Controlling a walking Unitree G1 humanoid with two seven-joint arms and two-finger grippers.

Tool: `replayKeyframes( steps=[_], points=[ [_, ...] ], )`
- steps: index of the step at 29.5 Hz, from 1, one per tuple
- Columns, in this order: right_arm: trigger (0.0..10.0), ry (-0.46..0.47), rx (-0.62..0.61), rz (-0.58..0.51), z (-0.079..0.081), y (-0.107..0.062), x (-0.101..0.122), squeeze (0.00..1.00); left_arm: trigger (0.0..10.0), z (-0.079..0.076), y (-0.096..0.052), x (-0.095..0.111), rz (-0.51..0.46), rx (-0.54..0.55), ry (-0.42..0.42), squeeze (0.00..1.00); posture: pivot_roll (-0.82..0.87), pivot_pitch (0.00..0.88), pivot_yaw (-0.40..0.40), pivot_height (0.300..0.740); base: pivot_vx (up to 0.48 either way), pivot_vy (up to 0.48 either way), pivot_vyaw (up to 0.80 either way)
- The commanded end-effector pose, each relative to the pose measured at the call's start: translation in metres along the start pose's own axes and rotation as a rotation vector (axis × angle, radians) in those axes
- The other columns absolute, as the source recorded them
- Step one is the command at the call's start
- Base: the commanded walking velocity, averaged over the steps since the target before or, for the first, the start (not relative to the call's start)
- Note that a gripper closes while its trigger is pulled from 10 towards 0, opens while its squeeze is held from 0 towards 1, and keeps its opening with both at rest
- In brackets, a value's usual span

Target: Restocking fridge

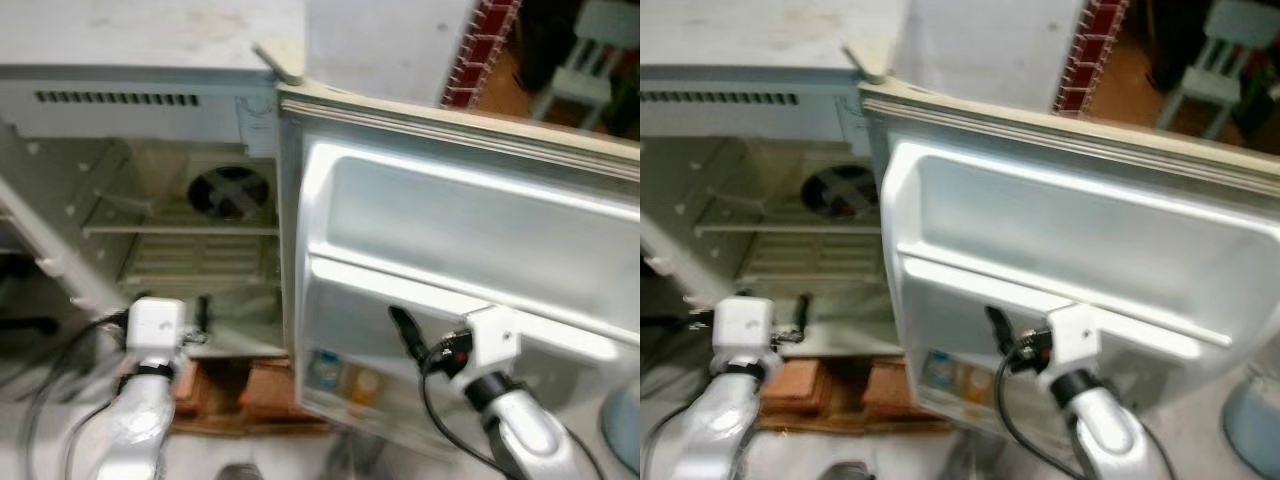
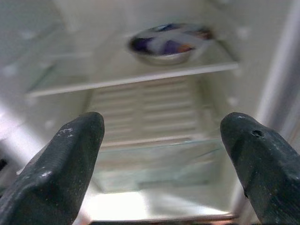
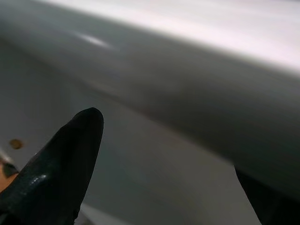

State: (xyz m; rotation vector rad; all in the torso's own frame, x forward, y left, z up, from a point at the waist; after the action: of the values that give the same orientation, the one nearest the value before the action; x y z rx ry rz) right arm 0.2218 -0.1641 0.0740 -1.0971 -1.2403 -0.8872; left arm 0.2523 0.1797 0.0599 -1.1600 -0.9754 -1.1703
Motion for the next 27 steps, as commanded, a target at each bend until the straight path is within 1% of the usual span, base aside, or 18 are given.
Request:
replayKeyframes(
  steps=[1, 3, 6, 7, 8, 10, 13, 14, 16, 17, 19, 20, 21, 22, 24, 25, 26, 27],
  points=[
    [10.0, 0.017, 0.03, -0.046, 0.006, 0.007, 0.011, 0.0, 10.0, 0.012, -0.004, -0.008, 0.037, 0.029, 0.021, 0.0, 0.07, 0.0, -0.007, 0.74, -0.277, 0.0, 0.0],
    [10.0, 0.035, 0.056, -0.033, 0.009, 0.007, 0.01, 0.0, 10.0, 0.012, -0.004, -0.008, 0.037, 0.029, 0.023, 0.0, 0.07, 0.0, -0.006, 0.74, -0.279, 0.0, 0.0],
    [10.0, 0.041, 0.08, 0.029, 0.012, 0.009, 0.0, 0.0, 10.0, 0.013, -0.004, -0.008, 0.04, 0.029, 0.024, 0.0, 0.07, 0.0, -0.007, 0.74, -0.292, 0.0, 0.0],
    [10.0, 0.066, 0.081, 0.019, 0.011, 0.011, 0.002, 0.0, 10.0, 0.013, -0.005, -0.008, 0.04, 0.028, 0.025, 0.0, 0.07, 0.0, -0.007, 0.74, -0.296, 0.0, 0.0],
    [10.0, 0.07, 0.082, 0.012, 0.009, 0.012, 0.004, 0.0, 10.0, 0.013, -0.005, -0.008, 0.041, 0.026, 0.026, 0.0, 0.07, 0.0, -0.007, 0.74, -0.296, 0.0, 0.0],
    [10.0, 0.061, 0.089, 0.024, 0.009, 0.016, 0.003, 0.0, 10.0, 0.013, -0.005, -0.008, 0.042, 0.025, 0.027, 0.0, 0.08, 0.0, -0.006, 0.74, -0.319, 0.0, 0.0],
    [10.0, 0.075, 0.102, 0.021, 0.01, 0.022, 0.006, 0.0, 10.0, 0.012, -0.006, -0.008, 0.043, 0.021, 0.029, 0.0, 0.08, 0.0, -0.004, 0.74, -0.315, 0.0, 0.0],
    [10.0, 0.074, 0.115, 0.017, 0.013, 0.028, 0.009, 0.0, 10.0, 0.011, -0.005, -0.008, 0.043, 0.012, 0.032, 0.0, 0.08, 0.0, -0.004, 0.74, -0.315, 0.0, 0.0],
    [10.0, 0.07, 0.118, 0.014, 0.013, 0.029, 0.01, 0.0, 10.0, 0.01, -0.005, -0.008, 0.043, 0.01, 0.032, 0.0, 0.08, 0.0, -0.004, 0.74, -0.315, 0.0, 0.0],
    [10.0, 0.054, 0.101, -0.006, 0.012, 0.032, 0.015, 0.0, 10.0, 0.01, -0.005, -0.007, 0.043, 0.004, 0.038, 0.0, 0.09, 0.0, 0.009, 0.74, -0.307, 0.0, 0.0],
    [10.0, 0.037, 0.069, -0.021, 0.009, 0.033, 0.019, 0.0, 10.0, 0.009, -0.004, -0.006, 0.041, -0.001, 0.043, 0.0, 0.09, 0.0, 0.009, 0.74, -0.304, 0.0, 0.0],
    [10.0, 0.008, 0.07, -0.026, 0.007, 0.033, 0.019, 0.0, 10.0, 0.009, -0.004, -0.005, 0.04, -0.004, 0.043, 0.0, 0.09, 0.0, 0.012, 0.74, -0.292, 0.0, 0.0],
    [10.0, -0.014, 0.032, -0.015, 0.0, 0.033, 0.016, 0.0, 10.0, 0.007, -0.003, -0.004, 0.036, -0.015, 0.045, 0.0, 0.09, 0.0, 0.014, 0.74, -0.292, 0.0, 0.0],
    [10.0, -0.015, 0.008, -0.008, -0.003, 0.033, 0.015, 0.0, 10.0, 0.006, -0.002, -0.004, 0.035, -0.02, 0.047, 0.0, 0.09, 0.0, 0.014, 0.74, -0.292, 0.0, 0.0],
    [10.0, 0.022, -0.05, 0.012, -0.009, 0.034, 0.013, 0.0, 10.0, 0.005, -0.002, -0.003, 0.033, -0.028, 0.05, 0.0, 0.08, 0.0, 0.013, 0.74, -0.292, 0.0, 0.0],
    [10.0, 0.014, -0.075, -0.003, -0.014, 0.035, 0.015, 0.0, 10.0, 0.004, -0.001, -0.003, 0.031, -0.034, 0.055, 0.0, 0.08, 0.0, 0.011, 0.74, -0.292, 0.0, 0.0],
    [10.0, -0.025, -0.143, -0.032, -0.025, 0.036, 0.02, 0.0, 10.0, 0.001, 0.0, 0.0, 0.019, -0.055, 0.076, 0.0, 0.09, 0.0, 0.003, 0.74, -0.289, 0.0, 0.0],
    [10.0, -0.033, -0.172, -0.036, -0.03, 0.036, 0.021, 0.0, 10.0, -0.001, 0.001, 0.001, 0.014, -0.063, 0.082, 0.0, 0.09, 0.0, 0.003, 0.74, -0.289, 0.0, 0.0]
  ],
)
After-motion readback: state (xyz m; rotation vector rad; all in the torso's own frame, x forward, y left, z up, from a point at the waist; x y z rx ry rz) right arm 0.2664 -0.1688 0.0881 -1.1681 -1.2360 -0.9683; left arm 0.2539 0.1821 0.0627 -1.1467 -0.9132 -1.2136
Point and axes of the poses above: a point about 5 cm out from each wrist's last joint towards the gripper, its own y axis pointing out of the wrist towards the gripper, its own x axis along the axis of the wrist's last joint, z = x × y, the point moved 3 cm from there along y, pointing out of the wrist towards the gripper, and after that the axes turned 2 degrees about -y, right-handed, at the moved point
